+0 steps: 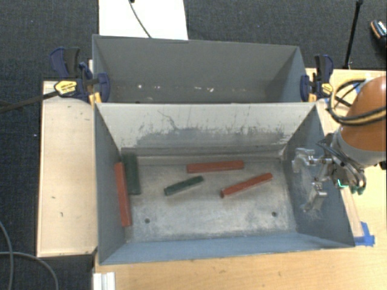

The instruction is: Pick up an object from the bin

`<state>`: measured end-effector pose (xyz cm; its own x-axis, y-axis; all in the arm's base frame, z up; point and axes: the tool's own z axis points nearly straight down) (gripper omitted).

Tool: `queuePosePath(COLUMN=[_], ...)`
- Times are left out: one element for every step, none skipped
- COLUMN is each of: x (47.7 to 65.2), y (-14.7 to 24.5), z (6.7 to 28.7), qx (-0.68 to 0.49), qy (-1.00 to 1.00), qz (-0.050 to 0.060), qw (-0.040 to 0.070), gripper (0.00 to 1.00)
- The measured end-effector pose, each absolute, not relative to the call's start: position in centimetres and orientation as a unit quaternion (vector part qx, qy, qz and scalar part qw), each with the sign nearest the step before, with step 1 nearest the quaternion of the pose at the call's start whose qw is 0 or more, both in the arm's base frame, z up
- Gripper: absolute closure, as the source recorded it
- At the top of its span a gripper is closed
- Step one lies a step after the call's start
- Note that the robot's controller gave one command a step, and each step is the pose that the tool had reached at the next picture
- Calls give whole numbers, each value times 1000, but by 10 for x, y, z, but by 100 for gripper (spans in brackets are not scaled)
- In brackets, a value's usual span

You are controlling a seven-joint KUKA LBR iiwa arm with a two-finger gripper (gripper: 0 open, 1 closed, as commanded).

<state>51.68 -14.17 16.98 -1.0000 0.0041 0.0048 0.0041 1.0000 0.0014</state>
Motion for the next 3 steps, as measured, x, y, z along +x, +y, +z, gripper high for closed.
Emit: queuePosePath(x=[571,571,566], y=[-110,-112,-112], z=[66,71,73], qx=[-40,-38,212], qy=[-999,-999,-977], qz=[-1,0,0], qw=[-1,-2,0], gripper=[0,100,100])
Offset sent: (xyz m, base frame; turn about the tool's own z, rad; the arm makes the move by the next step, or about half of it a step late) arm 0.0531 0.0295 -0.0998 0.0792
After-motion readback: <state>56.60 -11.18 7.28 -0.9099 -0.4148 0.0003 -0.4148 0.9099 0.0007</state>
